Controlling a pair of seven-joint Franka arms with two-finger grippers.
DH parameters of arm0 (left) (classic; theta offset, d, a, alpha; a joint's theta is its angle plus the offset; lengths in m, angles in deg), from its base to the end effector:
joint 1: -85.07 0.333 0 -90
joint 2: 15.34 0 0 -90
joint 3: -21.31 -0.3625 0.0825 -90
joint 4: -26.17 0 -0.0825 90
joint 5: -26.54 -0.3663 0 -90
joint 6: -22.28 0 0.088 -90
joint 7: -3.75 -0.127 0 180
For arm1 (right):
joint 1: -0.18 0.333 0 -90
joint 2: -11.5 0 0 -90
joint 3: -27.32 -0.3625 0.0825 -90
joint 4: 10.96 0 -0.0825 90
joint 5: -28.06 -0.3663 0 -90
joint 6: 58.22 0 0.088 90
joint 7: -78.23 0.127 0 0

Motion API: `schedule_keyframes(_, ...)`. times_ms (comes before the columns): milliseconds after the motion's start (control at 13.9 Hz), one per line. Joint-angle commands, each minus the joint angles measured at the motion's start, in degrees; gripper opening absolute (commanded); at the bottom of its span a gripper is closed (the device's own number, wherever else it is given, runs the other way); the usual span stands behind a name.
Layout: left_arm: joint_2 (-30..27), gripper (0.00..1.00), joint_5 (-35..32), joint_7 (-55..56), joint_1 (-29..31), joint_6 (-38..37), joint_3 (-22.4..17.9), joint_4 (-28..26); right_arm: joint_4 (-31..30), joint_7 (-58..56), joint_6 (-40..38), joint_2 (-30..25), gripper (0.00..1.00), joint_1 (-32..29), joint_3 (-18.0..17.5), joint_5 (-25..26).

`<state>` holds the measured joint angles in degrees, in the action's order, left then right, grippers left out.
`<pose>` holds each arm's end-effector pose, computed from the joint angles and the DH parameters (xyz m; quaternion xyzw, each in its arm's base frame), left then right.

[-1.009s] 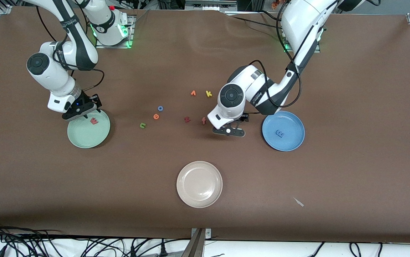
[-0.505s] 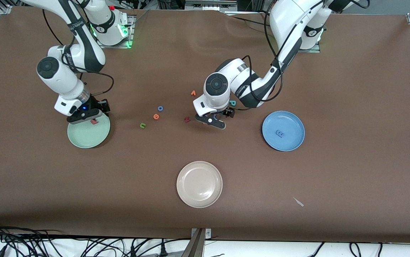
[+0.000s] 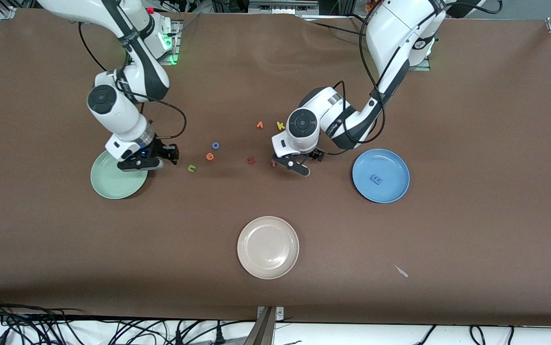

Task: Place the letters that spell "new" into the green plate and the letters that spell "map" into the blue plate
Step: 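Grasp yellow a with the left gripper while the right gripper grasps green u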

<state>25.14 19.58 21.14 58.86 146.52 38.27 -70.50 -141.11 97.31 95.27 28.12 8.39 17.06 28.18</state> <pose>0.5072 -0.4352 0.2150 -0.9657 0.2361 0.1084 0.0037 0.5268 0.1745 0.2822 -0.9978 0.0096 -0.0497 0.0430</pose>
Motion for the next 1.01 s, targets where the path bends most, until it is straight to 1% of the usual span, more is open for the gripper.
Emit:
schedule_keyframes(0,-1.9,0.96,-3.57,-1.57,0.1,1.18,0.01,-3.09,6.56,9.1,0.14,6.39,0.65,2.42,0.15,-0.91)
schedule_keyframes(144,-1.81,0.94,-4.29,-1.66,0.01,1.18,0.01,-3.35,9.12,11.32,1.11,9.13,0.65,2.6,0.24,-0.91)
schedule_keyframes(216,-1.9,0.93,-4.29,-1.57,0.01,1.26,0.01,-3.79,9.21,11.33,1.2,9.49,0.65,2.6,0.24,-0.91)
schedule_keyframes(432,-1.81,0.86,-4.29,-1.83,0.01,1.26,0.1,-5.37,8.16,11.42,1.29,9.66,0.65,2.69,0.33,-1.0)
schedule_keyframes(505,-1.73,0.82,-4.37,-1.84,-0.08,1.26,0.01,-5.37,7.9,11.59,1.29,9.66,0.64,2.69,0.24,-1.08)
schedule_keyframes(649,-1.73,0.65,-4.37,-4.28,0.1,1.26,0.01,-5.11,6.5,14.13,1.38,9.58,0.64,3.04,0.33,-1.08)
schedule_keyframes(721,-1.73,0.61,-4.37,-5.95,0.45,1.35,0.01,-4.76,5.62,14.23,1.38,9.4,0.64,3.39,0.33,-1.17)
schedule_keyframes(937,-1.64,0.6,-4.37,-6.41,0.63,2.66,0.1,-4.41,3.59,14.32,2.42,9.31,0.64,3.74,0.33,-1.17)
